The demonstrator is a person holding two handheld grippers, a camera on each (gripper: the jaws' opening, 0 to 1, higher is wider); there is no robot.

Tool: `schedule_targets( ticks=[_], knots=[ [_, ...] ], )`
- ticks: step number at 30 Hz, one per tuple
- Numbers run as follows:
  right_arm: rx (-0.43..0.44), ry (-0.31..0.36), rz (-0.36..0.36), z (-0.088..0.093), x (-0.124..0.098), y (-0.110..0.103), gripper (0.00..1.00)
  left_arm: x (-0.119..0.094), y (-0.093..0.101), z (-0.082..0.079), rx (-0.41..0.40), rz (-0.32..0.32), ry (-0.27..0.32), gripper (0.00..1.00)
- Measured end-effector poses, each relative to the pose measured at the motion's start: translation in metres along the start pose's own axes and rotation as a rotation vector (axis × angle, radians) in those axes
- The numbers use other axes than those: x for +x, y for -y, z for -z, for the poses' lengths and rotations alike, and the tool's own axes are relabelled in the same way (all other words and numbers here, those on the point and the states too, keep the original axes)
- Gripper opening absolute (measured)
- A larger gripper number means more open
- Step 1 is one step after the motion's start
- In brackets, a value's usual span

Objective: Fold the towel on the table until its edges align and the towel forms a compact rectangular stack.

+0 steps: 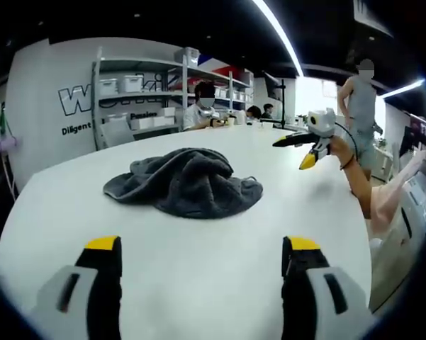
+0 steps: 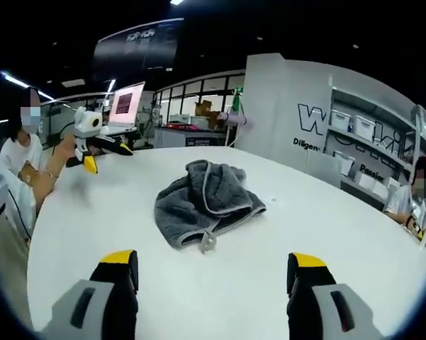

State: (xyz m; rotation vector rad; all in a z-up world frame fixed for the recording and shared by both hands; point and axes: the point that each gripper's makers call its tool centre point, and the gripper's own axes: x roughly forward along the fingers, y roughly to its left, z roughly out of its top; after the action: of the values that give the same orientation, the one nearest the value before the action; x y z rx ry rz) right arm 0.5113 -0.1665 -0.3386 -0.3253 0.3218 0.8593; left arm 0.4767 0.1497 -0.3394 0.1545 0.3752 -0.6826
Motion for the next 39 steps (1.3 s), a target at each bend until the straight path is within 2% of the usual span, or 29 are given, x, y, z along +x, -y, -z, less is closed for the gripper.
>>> schedule_targets(
  ticks=[5,13,19,23,26,30,31,36,39],
  knots=[
    [-0.028,0.01,-0.007,-0.009,0.007,0.0,0.78,0.0,0.001,-0.001,0.0,0.002,0.003,0.99],
    [-0.12,0.011,-0.002,-0.034,0.017,0.003,0.69,0.0,0.002,0.0,0.005,0.004,-0.001,0.99],
    [-0.199,-0.021,-0.014,-0.05,0.036,0.011,0.6,0.001,0.004,0.0,0.016,0.014,-0.009,0.99],
    [-0.263,-0.046,0.015,-0.057,0.053,0.026,0.5,0.002,0.004,0.001,0.021,0.014,-0.015,0.99],
    [-0.304,-0.081,0.032,-0.054,0.063,0.037,0.49,0.001,0.004,0.0,0.023,0.015,-0.014,0.98],
    [-0.398,-0.157,0.081,-0.046,0.083,0.061,0.39,0.001,0.005,-0.001,0.025,0.018,-0.012,0.98],
    [-0.397,-0.169,0.092,-0.043,0.087,0.064,0.38,0.001,0.005,0.0,0.024,0.018,-0.011,0.98],
    [-0.455,-0.225,0.06,-0.025,0.117,0.07,0.37,0.0,0.006,-0.001,0.027,0.017,-0.009,0.98],
    [-0.463,-0.222,0.054,-0.02,0.13,0.071,0.33,0.0,0.006,-0.001,0.028,0.016,-0.008,0.98]
  ],
)
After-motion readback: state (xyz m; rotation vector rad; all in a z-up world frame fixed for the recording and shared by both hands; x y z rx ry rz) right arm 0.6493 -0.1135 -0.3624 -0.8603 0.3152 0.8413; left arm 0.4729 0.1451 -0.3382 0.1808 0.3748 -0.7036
